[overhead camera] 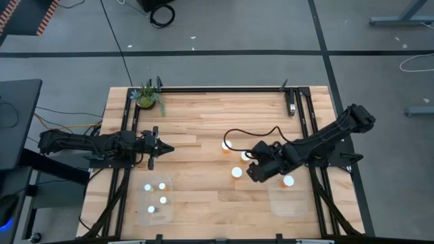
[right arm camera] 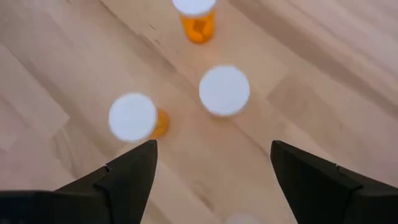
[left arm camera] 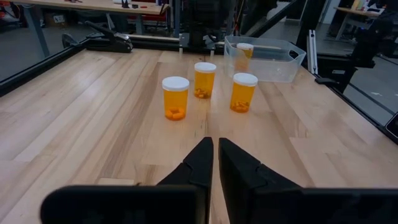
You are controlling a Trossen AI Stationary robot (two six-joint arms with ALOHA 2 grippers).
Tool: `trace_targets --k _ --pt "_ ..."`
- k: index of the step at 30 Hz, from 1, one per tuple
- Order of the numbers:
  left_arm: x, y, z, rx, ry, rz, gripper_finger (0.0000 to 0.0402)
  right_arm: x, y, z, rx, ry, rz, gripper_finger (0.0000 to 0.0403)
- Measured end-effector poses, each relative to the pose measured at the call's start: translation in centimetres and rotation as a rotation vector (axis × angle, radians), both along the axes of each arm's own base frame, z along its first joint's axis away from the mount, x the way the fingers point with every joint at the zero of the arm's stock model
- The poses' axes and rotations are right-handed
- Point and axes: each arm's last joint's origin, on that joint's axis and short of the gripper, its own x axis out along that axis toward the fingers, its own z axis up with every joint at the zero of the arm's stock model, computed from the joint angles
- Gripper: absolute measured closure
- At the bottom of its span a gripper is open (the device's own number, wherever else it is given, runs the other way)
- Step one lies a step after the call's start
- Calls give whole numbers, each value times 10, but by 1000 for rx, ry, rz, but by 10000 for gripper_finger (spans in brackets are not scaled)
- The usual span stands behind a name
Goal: Pick and place medicine bottles into bin by pill shape (circle, oval)
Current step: Put the big orange pill bottle into the right transparent bin
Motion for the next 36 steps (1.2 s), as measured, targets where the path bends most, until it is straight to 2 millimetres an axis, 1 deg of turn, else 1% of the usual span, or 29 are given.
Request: trace_targets --k 10,18,22,30,36 --pt "0 0 1 0 -5 0 377 33 -37 -17 -57 56 73 82" --pt "0 0 1 0 -6 0 371 50 -54 -31 -84 89 132 82" --pt "0 0 1 0 -6 0 366 54 -58 -39 -72 121 143 82" --pt "0 0 1 0 -7 0 374 61 -55 -61 -41 200 179 82" --pt "0 0 1 0 -7 0 373 63 -54 -71 -18 236 189 82"
